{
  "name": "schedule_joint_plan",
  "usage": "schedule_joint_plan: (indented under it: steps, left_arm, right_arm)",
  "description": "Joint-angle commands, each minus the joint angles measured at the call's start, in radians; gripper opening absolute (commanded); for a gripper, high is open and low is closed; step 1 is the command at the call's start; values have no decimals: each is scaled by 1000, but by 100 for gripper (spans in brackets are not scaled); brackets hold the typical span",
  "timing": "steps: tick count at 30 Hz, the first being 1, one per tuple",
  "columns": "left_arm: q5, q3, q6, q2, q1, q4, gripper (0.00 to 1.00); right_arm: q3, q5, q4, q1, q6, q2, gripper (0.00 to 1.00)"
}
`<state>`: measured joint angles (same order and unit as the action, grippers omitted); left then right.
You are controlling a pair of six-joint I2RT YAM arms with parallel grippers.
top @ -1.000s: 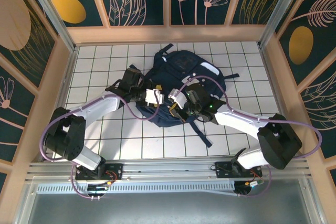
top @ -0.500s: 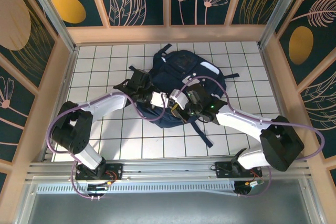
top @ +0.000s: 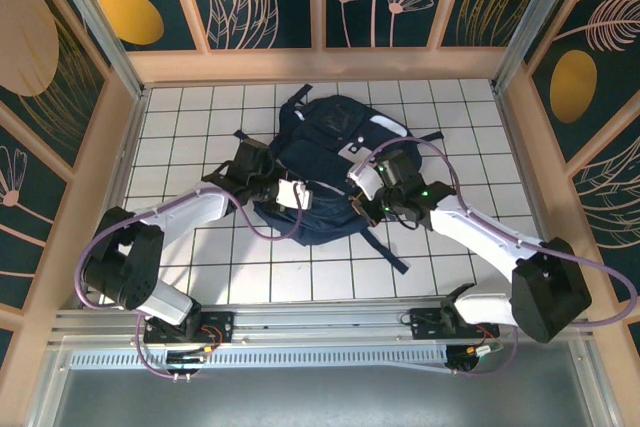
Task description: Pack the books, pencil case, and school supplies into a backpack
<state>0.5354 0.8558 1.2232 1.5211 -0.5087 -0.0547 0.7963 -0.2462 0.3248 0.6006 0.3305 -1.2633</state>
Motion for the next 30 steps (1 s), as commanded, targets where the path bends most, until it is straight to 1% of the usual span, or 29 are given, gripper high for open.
schedule_joint_plan:
  steps: [1, 4, 6, 8, 10, 13, 17, 19, 22, 23, 24, 25, 27, 30]
  left_arm:
    - [13, -50, -24, -40, 21, -16, 0]
    - [38, -80, 13, -65, 21, -11, 0]
    - [48, -81, 24, -71, 21, -23, 0]
    - [60, -70, 42, -71, 21, -62, 0]
    - [83, -73, 46, -81, 20, -84, 0]
    - [105, -128, 52, -119, 16, -56, 0]
    - [115, -168, 45, -149, 4, -42, 0]
    - [112, -166, 40, -147, 1, -48, 0]
    - [100, -154, 11, -150, 1, -48, 0]
    - [102, -149, 0, -156, 0, -49, 0]
    - [104, -147, -14, -164, 1, -49, 0]
    - [105, -147, -30, -178, 0, -45, 0]
    - [96, -158, -75, -212, 0, -26, 0]
    - [28, -175, -151, -275, 2, 9, 0]
  right_arm:
    - [-35, 138, 111, -48, -25, 61, 0]
    - [-39, 154, 70, -106, -16, 55, 0]
    - [-36, 140, 42, -116, 18, 41, 0]
    - [-31, 131, 12, -137, 68, 15, 0]
    - [-22, 129, -17, -185, 88, -26, 0]
    - [11, 111, -63, -289, 63, -114, 0]
    - [52, 120, -116, -373, 10, -212, 0]
    - [66, 104, -125, -388, 15, -240, 0]
    - [62, 41, -155, -386, 18, -230, 1]
    - [59, 21, -163, -386, 19, -221, 3]
    - [55, -2, -169, -384, 24, -207, 7]
    - [51, -27, -174, -384, 22, -189, 13]
    - [43, -96, -173, -384, 26, -149, 21]
    - [52, -201, -129, -381, 24, -102, 33]
